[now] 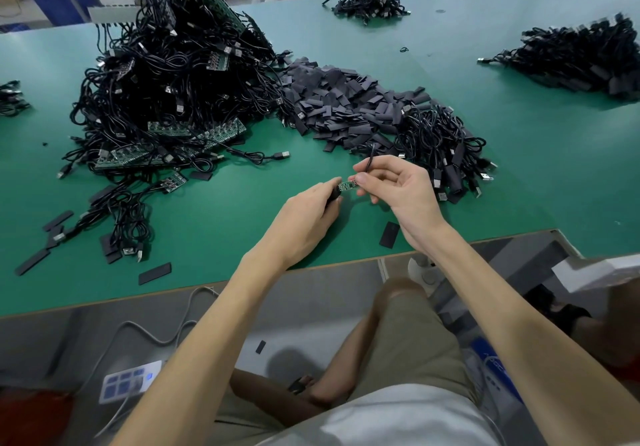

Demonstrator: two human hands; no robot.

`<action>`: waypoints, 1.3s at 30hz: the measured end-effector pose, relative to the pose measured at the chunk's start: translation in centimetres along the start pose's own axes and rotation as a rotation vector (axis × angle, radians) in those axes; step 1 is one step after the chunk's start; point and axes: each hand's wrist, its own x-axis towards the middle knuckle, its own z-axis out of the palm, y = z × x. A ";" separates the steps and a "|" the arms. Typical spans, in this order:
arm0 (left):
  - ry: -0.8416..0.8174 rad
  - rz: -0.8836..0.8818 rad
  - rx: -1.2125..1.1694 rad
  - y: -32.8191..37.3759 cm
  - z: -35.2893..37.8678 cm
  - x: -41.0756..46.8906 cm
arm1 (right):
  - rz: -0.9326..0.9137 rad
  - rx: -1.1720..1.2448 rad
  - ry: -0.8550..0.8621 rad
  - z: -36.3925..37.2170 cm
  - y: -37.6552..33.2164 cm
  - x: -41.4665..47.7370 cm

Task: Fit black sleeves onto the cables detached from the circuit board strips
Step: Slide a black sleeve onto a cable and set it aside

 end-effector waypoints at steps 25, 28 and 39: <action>0.073 0.038 0.032 -0.3 0.3 -0.3 | 0.027 -0.024 -0.135 0.3 0.6 0.1; 0.114 0.045 0.040 -0.1 0.1 -0.5 | 0.023 0.013 -0.130 0.4 0.5 0.0; 0.254 0.018 -0.009 -0.1 -0.5 -0.8 | 0.036 0.066 -0.088 0.3 0.4 0.0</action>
